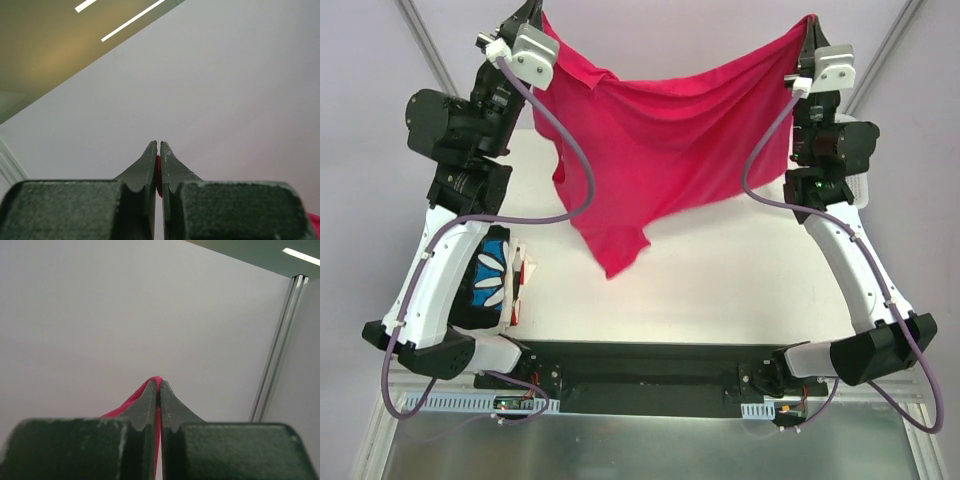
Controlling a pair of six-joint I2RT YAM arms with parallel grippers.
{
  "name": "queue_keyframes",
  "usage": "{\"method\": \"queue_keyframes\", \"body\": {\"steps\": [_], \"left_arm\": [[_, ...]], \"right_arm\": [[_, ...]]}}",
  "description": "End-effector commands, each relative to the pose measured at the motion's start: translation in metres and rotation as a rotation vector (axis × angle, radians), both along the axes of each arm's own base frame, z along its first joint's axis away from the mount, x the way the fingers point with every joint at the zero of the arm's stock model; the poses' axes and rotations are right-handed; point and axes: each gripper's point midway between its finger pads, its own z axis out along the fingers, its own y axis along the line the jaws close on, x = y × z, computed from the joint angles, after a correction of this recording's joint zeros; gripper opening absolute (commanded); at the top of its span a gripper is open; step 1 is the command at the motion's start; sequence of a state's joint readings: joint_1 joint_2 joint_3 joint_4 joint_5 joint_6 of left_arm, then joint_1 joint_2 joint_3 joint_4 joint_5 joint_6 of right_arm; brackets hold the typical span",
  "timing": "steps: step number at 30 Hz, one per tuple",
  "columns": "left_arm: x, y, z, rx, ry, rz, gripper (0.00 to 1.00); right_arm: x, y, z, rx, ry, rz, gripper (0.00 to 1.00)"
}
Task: Fold and stack the t-shirts
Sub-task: Flatten out the tshirt
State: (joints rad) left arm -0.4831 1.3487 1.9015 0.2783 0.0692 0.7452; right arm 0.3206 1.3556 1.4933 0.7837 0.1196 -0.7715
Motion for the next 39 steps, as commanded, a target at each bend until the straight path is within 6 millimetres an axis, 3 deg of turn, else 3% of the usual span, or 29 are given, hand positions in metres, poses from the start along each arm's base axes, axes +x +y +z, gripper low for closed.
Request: {"method": "queue_keyframes", "body": {"steps": [1, 2, 4, 5, 6, 7, 8, 9, 10, 11, 13, 14, 15, 16, 18, 19, 20, 23, 28, 31, 35, 39], "left_arm": [[-0.069, 0.040, 0.060, -0.101, -0.196, 0.017, 0.00], [-0.081, 0.046, 0.061, -0.109, -0.198, 0.015, 0.00], [-0.087, 0.050, 0.052, -0.114, -0.169, 0.008, 0.00], [-0.111, 0.063, 0.054, -0.130, -0.187, 0.006, 0.00], [-0.102, 0.058, 0.031, -0.112, -0.134, -0.004, 0.00], [-0.110, 0.060, 0.023, -0.111, -0.126, -0.015, 0.00], [-0.141, 0.075, 0.023, -0.142, -0.158, -0.031, 0.00], [-0.133, 0.069, -0.003, -0.141, -0.102, -0.055, 0.00], [-0.142, 0.073, -0.011, -0.155, -0.094, -0.073, 0.00], [-0.173, 0.087, -0.012, -0.189, -0.122, -0.095, 0.00], [-0.172, 0.073, -0.053, -0.133, 0.001, -0.170, 0.03], [-0.200, 0.083, -0.060, -0.152, -0.010, -0.205, 0.13], [-0.199, 0.073, -0.077, -0.121, 0.003, -0.243, 0.29], [-0.212, 0.075, -0.075, -0.166, 0.000, -0.303, 0.46], [-0.246, 0.060, -0.081, -0.103, 0.004, -0.462, 0.72], [-0.250, 0.058, -0.085, -0.108, 0.022, -0.489, 0.85], [-0.255, 0.060, -0.093, -0.114, 0.027, -0.502, 0.99], [-0.264, 0.069, -0.102, -0.155, 0.032, -0.507, 0.99], [-0.259, 0.079, -0.109, -0.207, 0.050, -0.464, 0.99], [-0.236, 0.079, -0.113, -0.238, 0.103, -0.407, 0.99], [-0.194, 0.064, -0.136, -0.258, 0.225, -0.374, 0.99], [-0.133, 0.049, -0.186, -0.306, 0.410, -0.286, 0.99]], "right_arm": [[-0.061, -0.025, 0.057, 0.073, -0.191, -0.009, 0.01], [-0.076, -0.029, 0.063, 0.081, -0.208, 0.001, 0.01], [-0.083, -0.031, 0.054, 0.082, -0.189, 0.011, 0.01], [-0.102, -0.036, 0.057, 0.102, -0.201, 0.028, 0.01], [-0.108, -0.038, 0.052, 0.110, -0.195, 0.036, 0.01], [-0.105, -0.037, 0.036, 0.110, -0.159, 0.043, 0.01], [-0.125, -0.043, 0.036, 0.122, -0.172, 0.050, 0.01], [-0.132, -0.045, 0.032, 0.136, -0.169, 0.066, 0.01], [-0.128, -0.043, 0.011, 0.138, -0.126, 0.077, 0.01], [-0.144, -0.044, 0.008, 0.120, -0.119, 0.092, 0.01], [-0.151, -0.037, -0.009, 0.079, -0.055, 0.136, 0.06], [-0.159, -0.032, -0.027, 0.030, 0.026, 0.164, 0.14], [-0.163, -0.030, -0.037, 0.018, 0.068, 0.178, 0.23], [-0.171, -0.028, -0.039, 0.027, 0.066, 0.202, 0.34], [-0.190, -0.037, -0.047, 0.085, 0.077, 0.218, 0.35], [-0.208, -0.044, -0.046, 0.125, 0.048, 0.241, 0.41], [-0.211, -0.050, -0.051, 0.170, 0.040, 0.233, 0.43], [-0.237, -0.059, -0.052, 0.191, -0.014, 0.250, 0.47], [-0.256, -0.076, -0.054, 0.249, -0.022, 0.223, 0.48], [-0.247, -0.075, -0.057, 0.269, 0.022, 0.219, 0.48], [-0.210, -0.065, -0.079, 0.271, 0.180, 0.199, 0.47], [-0.169, -0.049, -0.108, 0.270, 0.336, 0.201, 0.45]]}}
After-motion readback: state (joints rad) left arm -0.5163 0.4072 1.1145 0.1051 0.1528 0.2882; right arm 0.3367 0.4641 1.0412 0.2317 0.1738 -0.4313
